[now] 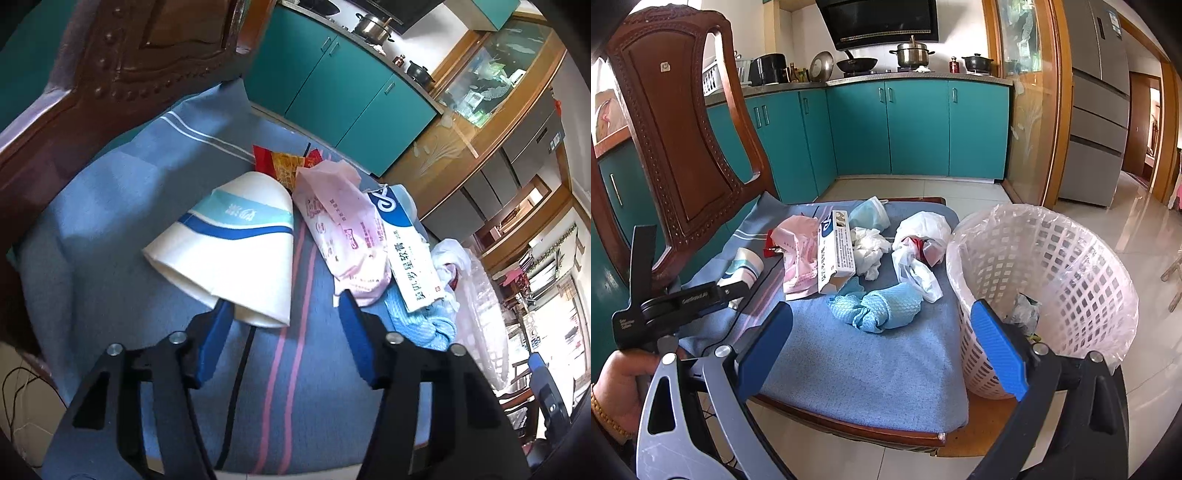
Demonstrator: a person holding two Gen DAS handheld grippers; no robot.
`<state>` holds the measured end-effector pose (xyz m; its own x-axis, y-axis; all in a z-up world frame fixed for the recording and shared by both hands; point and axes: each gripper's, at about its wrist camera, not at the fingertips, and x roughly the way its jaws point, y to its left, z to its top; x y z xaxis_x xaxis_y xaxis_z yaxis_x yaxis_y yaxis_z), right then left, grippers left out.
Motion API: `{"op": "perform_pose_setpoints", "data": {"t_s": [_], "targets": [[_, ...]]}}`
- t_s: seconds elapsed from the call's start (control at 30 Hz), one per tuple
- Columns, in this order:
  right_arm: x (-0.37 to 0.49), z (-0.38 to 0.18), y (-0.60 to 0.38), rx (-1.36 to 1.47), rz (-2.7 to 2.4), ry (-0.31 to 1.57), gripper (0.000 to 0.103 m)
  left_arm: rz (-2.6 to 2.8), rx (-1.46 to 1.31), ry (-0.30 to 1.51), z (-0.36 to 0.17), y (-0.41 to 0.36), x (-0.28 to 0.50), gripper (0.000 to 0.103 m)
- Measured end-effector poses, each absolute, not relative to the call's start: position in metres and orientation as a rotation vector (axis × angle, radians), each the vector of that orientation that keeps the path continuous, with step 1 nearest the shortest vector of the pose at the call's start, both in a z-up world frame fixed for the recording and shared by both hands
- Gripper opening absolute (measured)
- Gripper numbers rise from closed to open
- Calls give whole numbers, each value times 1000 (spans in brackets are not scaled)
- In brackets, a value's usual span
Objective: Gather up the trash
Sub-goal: 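Move the open left tool back over the cushion, then grasp the white paper cup with the left tool while the right tool grasps the white tissue box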
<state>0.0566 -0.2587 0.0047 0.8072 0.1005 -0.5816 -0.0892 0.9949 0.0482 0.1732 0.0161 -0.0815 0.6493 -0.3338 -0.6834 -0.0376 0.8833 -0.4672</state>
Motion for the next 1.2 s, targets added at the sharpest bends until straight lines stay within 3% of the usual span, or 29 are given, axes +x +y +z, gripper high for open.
{"op": "perform_pose_setpoints", "data": {"t_s": [0.4,0.63,0.73,1.03,1.13,1.17,1.2], "targets": [[65,-5,-252,-17,100,656,95,-178,-498,826,-73,18,179,53],[78,-12,-245,1,148,671,95,-191,-513,830,-74,24,193,20],[97,-12,-249,102,212,681,93,-216,-506,831,-73,21,196,13],[178,-47,-252,367,330,847,64,-234,-434,782,-59,15,191,8],[191,-59,-251,422,350,884,40,-219,-328,743,-43,7,180,8],[193,-61,-250,432,362,890,27,-210,-298,731,-39,5,177,8],[193,-62,-249,434,370,895,22,-197,-266,718,-34,4,173,8]]}}
